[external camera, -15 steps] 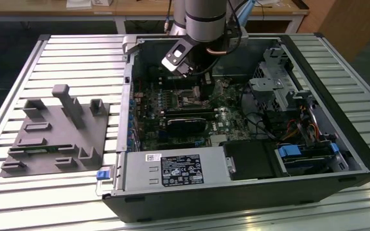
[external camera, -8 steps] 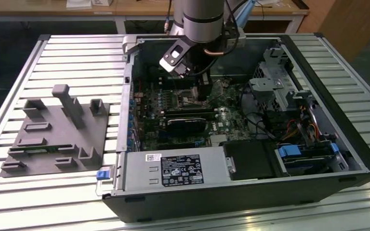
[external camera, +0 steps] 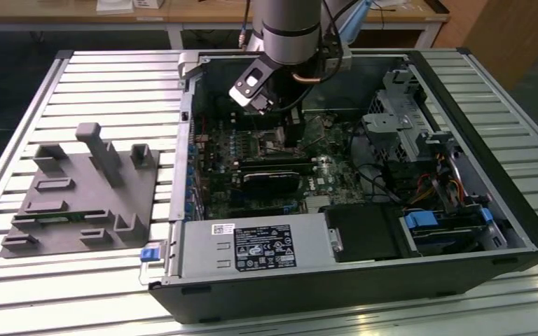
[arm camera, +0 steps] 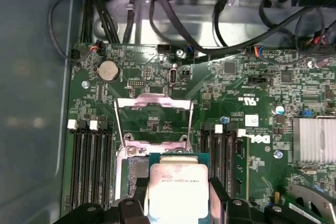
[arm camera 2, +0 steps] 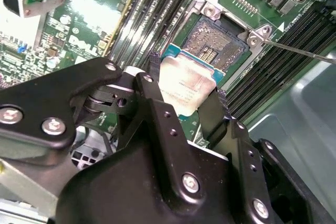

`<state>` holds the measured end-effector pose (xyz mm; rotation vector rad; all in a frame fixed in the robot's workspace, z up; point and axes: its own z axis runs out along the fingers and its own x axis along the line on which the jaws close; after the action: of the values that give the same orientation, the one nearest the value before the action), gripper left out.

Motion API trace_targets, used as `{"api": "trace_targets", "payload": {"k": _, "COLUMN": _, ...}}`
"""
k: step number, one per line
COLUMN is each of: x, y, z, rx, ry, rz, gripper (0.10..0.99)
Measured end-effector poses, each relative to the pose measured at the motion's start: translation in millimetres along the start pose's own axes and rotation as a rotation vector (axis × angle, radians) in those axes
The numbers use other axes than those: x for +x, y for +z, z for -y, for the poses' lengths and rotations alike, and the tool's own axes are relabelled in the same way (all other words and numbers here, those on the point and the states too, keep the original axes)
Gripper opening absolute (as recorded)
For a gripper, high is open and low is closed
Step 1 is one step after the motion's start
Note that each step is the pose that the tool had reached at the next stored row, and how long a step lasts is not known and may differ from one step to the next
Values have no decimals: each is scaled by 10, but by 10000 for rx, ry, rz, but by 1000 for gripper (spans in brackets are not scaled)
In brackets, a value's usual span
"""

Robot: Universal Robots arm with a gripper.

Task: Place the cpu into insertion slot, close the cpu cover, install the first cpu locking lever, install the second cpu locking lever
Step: 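Place the cpu into insertion slot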

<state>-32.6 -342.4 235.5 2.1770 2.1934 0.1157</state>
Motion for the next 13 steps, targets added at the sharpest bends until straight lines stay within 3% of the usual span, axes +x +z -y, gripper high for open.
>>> {"api": "trace_targets", "payload": {"k": 13, "x": 104, "y": 126, "z": 63, "rx": 1, "ry": -94, "rz": -9, "gripper": 537}}
